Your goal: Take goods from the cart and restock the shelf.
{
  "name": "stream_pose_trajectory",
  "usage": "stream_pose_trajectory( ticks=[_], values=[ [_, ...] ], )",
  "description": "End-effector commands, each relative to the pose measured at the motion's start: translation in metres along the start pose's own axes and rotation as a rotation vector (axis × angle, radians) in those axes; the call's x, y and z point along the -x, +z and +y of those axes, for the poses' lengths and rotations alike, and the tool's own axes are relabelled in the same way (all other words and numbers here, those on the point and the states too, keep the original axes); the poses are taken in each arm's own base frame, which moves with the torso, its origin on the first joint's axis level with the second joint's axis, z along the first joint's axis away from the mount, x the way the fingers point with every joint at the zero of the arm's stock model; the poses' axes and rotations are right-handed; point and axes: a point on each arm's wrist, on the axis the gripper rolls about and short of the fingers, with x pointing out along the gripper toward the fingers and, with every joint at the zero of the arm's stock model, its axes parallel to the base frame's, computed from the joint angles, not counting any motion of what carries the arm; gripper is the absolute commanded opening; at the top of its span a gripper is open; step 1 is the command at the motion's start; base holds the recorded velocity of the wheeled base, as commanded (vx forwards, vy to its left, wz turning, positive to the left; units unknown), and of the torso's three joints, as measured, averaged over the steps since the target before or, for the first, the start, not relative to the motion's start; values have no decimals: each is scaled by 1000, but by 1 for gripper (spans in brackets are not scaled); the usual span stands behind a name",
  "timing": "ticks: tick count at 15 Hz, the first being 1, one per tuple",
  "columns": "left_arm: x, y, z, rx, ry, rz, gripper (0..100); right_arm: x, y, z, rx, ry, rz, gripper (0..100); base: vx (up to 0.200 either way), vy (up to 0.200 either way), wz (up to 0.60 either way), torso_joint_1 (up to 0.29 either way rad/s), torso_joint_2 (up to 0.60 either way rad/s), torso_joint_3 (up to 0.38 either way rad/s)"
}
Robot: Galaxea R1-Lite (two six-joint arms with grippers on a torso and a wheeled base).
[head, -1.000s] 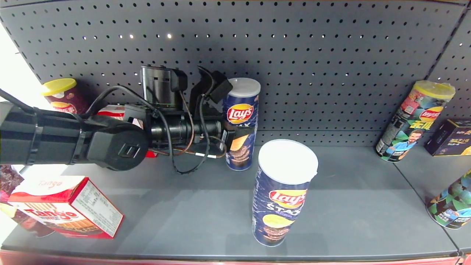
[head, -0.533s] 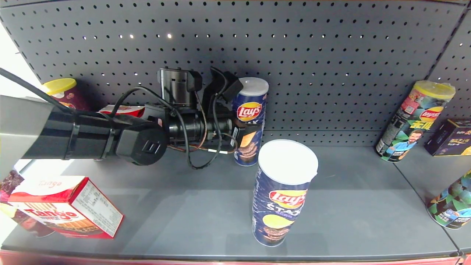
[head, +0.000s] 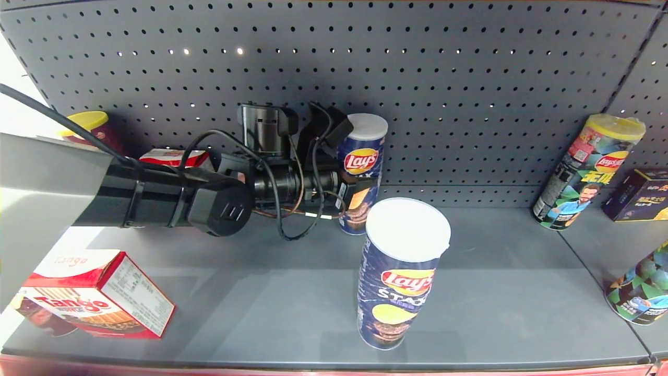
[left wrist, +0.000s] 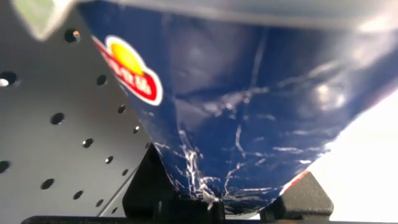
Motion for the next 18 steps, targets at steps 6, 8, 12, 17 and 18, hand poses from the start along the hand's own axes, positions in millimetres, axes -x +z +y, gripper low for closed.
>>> stream_pose_trajectory(
  ticks=[6,8,12,17,18],
  values=[
    [-3,-5,-4,-17,8,-26,100,0,0,0,0,0,1,100,0,0,0,0,0,0],
    [-2,-9,-6,-13,22,-21,100,0,0,0,0,0,1,100,0,0,0,0,0,0],
    [4,-3,-7,-18,40,-37,100,0,0,0,0,0,3,100,0,0,0,0,0,0],
    [40,4,-21,24,78,-12,100,0,0,0,0,0,1,100,0,0,0,0,0,0],
    [49,5,-25,26,104,-4,100,0,0,0,0,0,1,100,0,0,0,0,0,0]
  ],
)
